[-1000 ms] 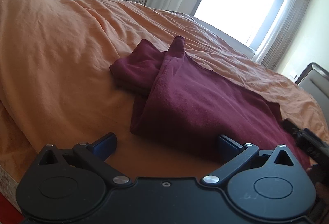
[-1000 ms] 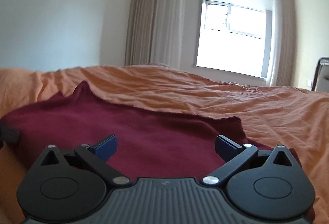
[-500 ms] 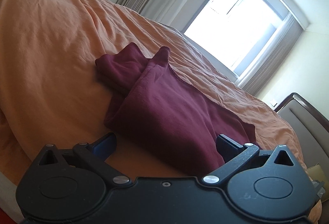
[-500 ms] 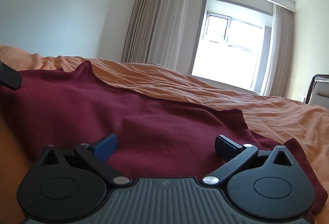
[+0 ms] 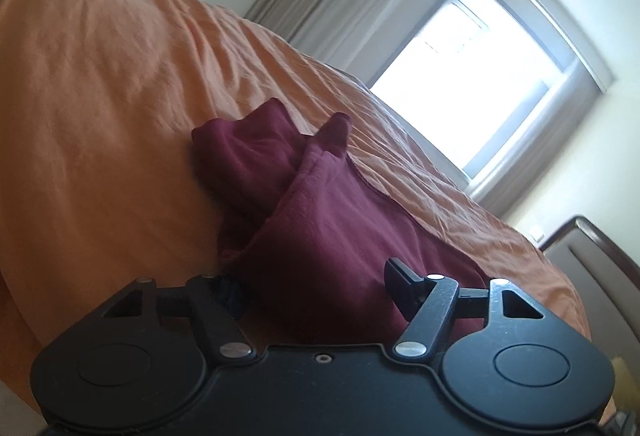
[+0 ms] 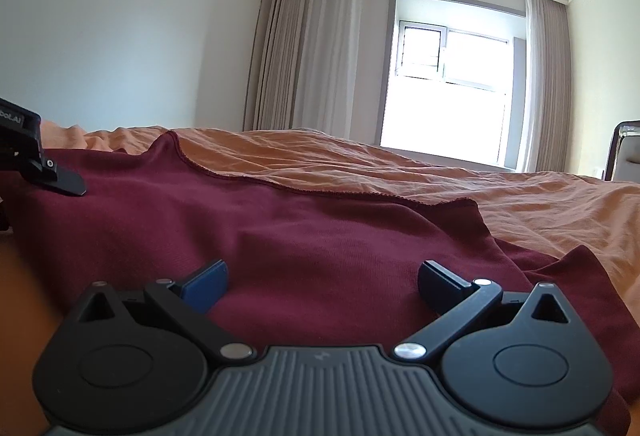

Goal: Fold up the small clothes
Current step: 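Grasp the sweater fold with the left tool while the right tool lifts the other side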

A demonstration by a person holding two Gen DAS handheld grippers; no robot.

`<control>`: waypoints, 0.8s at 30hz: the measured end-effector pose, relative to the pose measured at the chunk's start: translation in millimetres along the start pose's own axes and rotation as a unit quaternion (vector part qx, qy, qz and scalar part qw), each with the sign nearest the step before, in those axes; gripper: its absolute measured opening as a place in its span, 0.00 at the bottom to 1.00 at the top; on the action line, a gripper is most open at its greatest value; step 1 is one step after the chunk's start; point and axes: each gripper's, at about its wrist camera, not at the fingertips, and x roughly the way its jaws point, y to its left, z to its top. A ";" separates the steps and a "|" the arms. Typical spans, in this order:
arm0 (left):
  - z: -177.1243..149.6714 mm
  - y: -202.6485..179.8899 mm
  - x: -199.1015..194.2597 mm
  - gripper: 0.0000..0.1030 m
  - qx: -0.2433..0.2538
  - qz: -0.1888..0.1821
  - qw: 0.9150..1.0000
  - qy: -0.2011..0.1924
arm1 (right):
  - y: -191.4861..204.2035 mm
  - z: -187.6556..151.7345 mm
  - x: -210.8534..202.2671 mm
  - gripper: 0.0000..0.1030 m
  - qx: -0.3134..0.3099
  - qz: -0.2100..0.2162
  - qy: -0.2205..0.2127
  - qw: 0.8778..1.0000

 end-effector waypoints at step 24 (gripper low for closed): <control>24.4 -90.3 14.0 0.15 0.132 0.012 0.990 -0.043 | -19.5 11.4 -33.7 1.00 0.048 -0.042 0.061 0.996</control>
